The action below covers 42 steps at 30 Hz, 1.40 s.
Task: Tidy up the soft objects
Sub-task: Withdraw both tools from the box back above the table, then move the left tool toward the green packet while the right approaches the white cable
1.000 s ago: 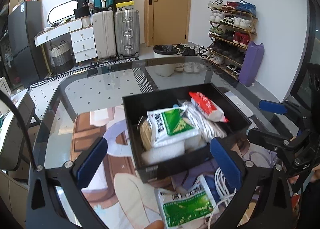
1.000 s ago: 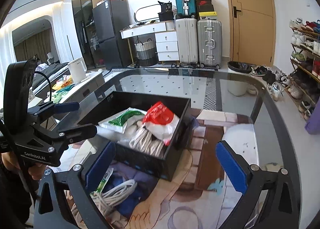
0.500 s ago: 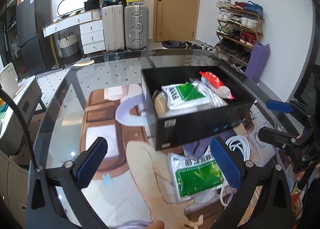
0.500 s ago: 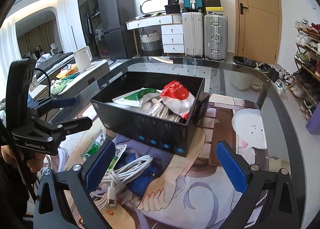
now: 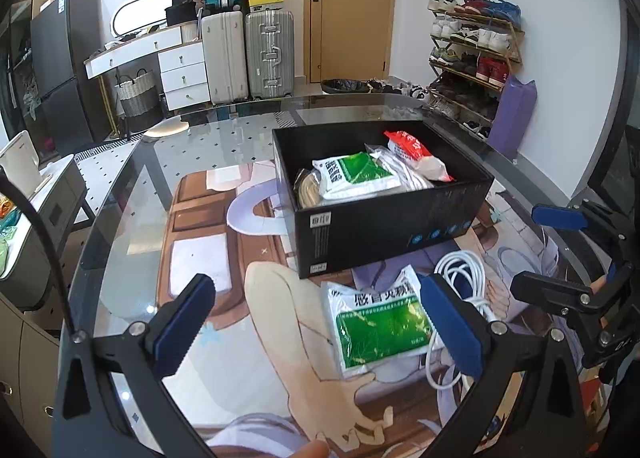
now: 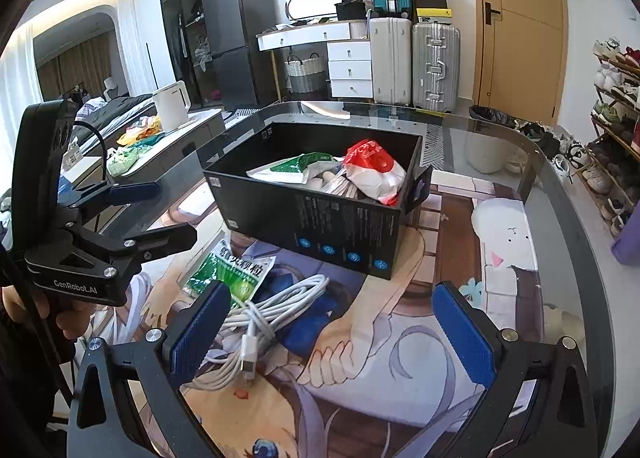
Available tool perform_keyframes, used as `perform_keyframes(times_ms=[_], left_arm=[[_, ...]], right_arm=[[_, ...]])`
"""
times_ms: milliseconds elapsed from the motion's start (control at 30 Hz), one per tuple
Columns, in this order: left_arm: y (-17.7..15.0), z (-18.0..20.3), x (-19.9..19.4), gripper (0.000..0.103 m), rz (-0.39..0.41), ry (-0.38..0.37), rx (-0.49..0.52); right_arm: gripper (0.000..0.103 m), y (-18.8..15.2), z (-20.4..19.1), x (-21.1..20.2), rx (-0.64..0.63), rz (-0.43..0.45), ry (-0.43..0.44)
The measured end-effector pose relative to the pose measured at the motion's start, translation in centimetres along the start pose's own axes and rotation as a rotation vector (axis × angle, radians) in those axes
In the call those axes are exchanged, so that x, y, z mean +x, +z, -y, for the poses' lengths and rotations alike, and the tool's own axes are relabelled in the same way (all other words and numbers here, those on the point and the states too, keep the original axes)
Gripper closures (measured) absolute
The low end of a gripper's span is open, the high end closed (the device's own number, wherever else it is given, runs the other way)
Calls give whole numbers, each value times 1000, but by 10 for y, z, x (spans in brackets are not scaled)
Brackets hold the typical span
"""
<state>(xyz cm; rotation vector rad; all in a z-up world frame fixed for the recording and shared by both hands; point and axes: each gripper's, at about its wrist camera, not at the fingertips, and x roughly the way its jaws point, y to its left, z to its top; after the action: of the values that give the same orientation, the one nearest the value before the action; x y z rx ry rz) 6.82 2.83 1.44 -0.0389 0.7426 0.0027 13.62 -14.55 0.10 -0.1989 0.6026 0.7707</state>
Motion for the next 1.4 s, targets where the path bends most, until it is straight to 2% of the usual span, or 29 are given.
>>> perform_keyframes(times_ms=[233, 767, 933, 1033, 1400], left_arm=[[-13, -2, -6, 0, -14, 3, 1], [-12, -7, -11, 0, -13, -2, -5], [-13, -6, -8, 0, -21, -5, -2], [-14, -5, -6, 0, -27, -13, 3], [-17, 0, -2, 0, -47, -23, 17]], right_arm=[[1, -6, -11, -2, -19, -14, 13], [1, -13, -36, 12, -75, -86, 81], [1, -20, -43, 20, -115, -131, 67], [1, -22, -36, 21, -114, -148, 52], [1, -18, 10, 7, -16, -127, -13]])
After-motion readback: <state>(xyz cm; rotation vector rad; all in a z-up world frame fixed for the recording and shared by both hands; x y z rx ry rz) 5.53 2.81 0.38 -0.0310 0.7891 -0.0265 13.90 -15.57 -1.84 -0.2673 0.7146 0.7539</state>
